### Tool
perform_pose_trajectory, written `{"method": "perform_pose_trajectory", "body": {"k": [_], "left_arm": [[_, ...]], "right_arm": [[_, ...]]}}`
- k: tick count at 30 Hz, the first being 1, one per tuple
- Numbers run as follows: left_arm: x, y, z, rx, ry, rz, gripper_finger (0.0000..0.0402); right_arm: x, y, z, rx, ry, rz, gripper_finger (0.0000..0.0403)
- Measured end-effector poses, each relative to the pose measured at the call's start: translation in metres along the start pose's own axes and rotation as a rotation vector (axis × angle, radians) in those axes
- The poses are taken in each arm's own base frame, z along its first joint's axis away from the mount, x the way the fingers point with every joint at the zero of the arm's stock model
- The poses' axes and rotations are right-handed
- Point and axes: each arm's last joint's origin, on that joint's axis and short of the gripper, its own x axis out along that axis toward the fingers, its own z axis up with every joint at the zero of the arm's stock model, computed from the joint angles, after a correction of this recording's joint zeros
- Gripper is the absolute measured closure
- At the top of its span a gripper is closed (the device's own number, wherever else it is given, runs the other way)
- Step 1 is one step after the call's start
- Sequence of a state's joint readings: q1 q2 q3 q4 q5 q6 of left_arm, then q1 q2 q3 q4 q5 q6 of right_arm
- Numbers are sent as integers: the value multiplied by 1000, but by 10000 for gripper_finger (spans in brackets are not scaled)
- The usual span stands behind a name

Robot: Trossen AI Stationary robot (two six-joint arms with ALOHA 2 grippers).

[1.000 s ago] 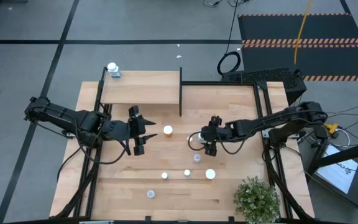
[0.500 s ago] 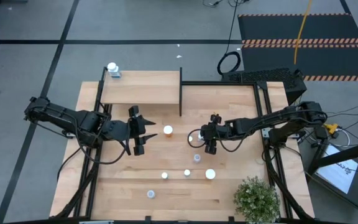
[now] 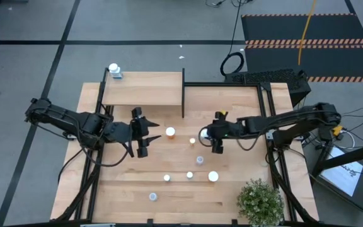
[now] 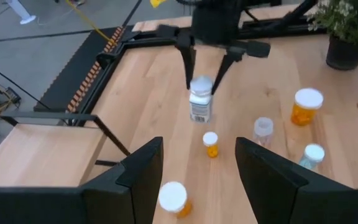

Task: Pick and place medicine bottles onto shelf by color
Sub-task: Put the white pill bottle on the shelf aligned with the other white pill bottle

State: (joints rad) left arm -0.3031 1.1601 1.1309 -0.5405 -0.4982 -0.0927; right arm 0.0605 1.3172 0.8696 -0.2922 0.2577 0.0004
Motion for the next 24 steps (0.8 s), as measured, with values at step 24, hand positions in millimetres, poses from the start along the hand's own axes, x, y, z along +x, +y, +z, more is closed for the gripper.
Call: {"method": "perform_pose_trajectory", "body": {"k": [24], "left_arm": [[83,-47,6,11,-107,-291,65]], "right_arm": [[-65,23,27,-424,-451,187,213]]}}
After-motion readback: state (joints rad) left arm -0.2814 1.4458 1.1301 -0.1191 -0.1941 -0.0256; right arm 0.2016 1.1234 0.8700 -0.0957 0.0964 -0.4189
